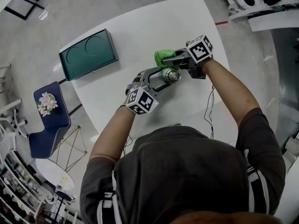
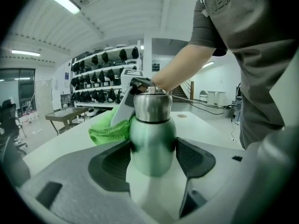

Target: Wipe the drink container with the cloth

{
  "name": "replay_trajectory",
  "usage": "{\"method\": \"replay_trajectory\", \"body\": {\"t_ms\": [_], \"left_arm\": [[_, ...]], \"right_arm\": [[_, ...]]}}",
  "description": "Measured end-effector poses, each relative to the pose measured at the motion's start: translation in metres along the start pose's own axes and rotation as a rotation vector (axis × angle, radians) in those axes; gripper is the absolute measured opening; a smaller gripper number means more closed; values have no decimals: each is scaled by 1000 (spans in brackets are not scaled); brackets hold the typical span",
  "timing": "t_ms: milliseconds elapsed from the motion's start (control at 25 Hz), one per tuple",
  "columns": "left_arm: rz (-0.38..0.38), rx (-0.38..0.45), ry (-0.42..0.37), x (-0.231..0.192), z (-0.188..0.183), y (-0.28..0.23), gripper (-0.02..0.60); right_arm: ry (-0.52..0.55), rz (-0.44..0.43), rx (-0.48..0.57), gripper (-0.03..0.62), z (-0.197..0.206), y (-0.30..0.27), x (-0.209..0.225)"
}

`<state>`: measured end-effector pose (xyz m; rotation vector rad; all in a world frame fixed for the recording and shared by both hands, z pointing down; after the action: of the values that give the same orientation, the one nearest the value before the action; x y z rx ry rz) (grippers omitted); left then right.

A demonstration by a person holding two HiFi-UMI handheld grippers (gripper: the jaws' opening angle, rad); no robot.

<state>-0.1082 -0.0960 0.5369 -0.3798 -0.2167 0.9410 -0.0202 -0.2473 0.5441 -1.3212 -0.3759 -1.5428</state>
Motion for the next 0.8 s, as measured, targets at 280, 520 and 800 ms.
{"method": "replay_trajectory", "body": {"t_ms": [280, 520, 800], "left_arm": [[4, 0, 5, -1, 1, -3, 296], [8, 8, 3, 0, 3, 3, 296], [12, 11, 6, -2, 4, 3, 295]], "right_arm": [[236, 272, -222, 80, 3, -13, 21], [172, 57, -127, 81, -21, -1, -5], [-6, -8, -226, 81, -12, -10, 2]]}}
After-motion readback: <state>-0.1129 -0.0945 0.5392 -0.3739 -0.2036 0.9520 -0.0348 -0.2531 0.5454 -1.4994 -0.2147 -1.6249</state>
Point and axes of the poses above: the fingertips, and each gripper's own axes: y backward along the fingers, x to its right, z out of its underside, the point moved 9 cm from there along y, backward along the fingers, and after that the axes turned 2 degrees about x, right-handed, at the moved point
